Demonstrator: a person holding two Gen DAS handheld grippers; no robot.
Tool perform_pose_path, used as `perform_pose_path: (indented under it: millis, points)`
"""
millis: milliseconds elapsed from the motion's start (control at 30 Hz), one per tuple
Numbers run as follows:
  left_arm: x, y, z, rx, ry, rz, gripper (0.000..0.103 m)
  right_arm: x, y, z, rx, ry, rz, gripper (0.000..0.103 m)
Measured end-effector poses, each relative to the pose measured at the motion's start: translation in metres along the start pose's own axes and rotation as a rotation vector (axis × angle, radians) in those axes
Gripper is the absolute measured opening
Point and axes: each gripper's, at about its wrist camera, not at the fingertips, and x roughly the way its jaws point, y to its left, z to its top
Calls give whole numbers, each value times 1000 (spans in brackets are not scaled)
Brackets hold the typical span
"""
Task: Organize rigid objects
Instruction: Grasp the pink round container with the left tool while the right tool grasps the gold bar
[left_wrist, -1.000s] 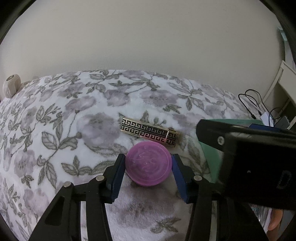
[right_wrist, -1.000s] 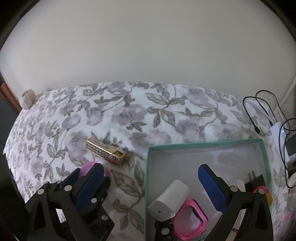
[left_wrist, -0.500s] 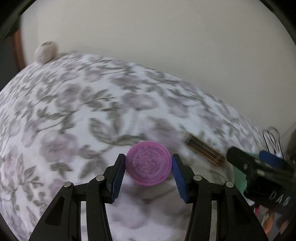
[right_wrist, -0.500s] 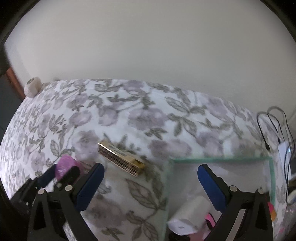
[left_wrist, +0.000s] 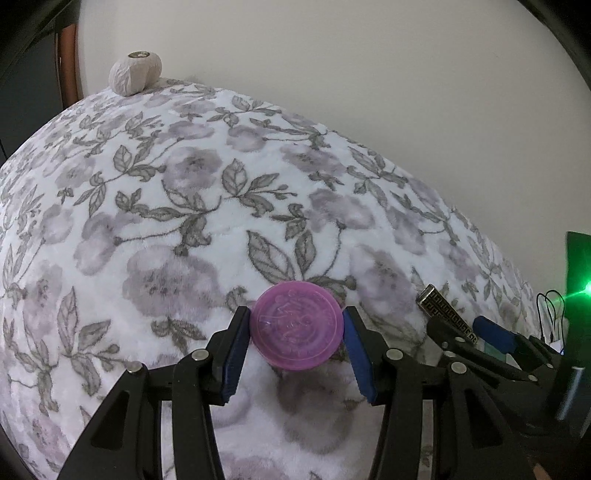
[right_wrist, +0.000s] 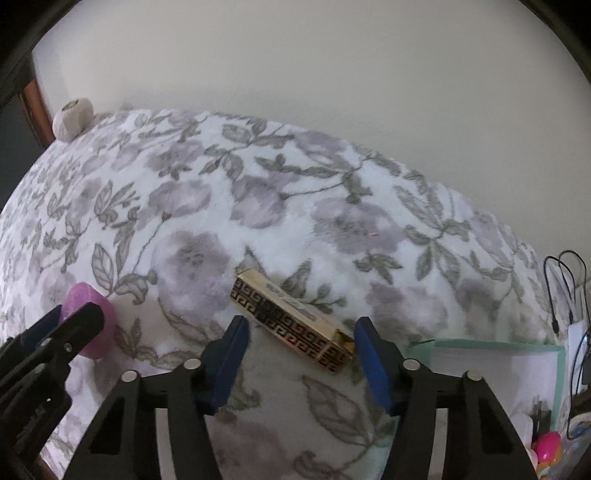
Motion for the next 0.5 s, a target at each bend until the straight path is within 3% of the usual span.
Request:
perform_pose_path:
  millis: [133, 400, 500]
  points:
    - [2, 1, 0, -8, 10, -7, 52, 7, 1, 1, -14, 9, -12, 62]
    - [3, -1, -2, 0, 14, 0, 52, 11, -12, 4, 39, 16, -5, 46]
    - [4, -1, -2, -2, 11, -1, 52, 11, -16, 3, 77, 4, 0, 44]
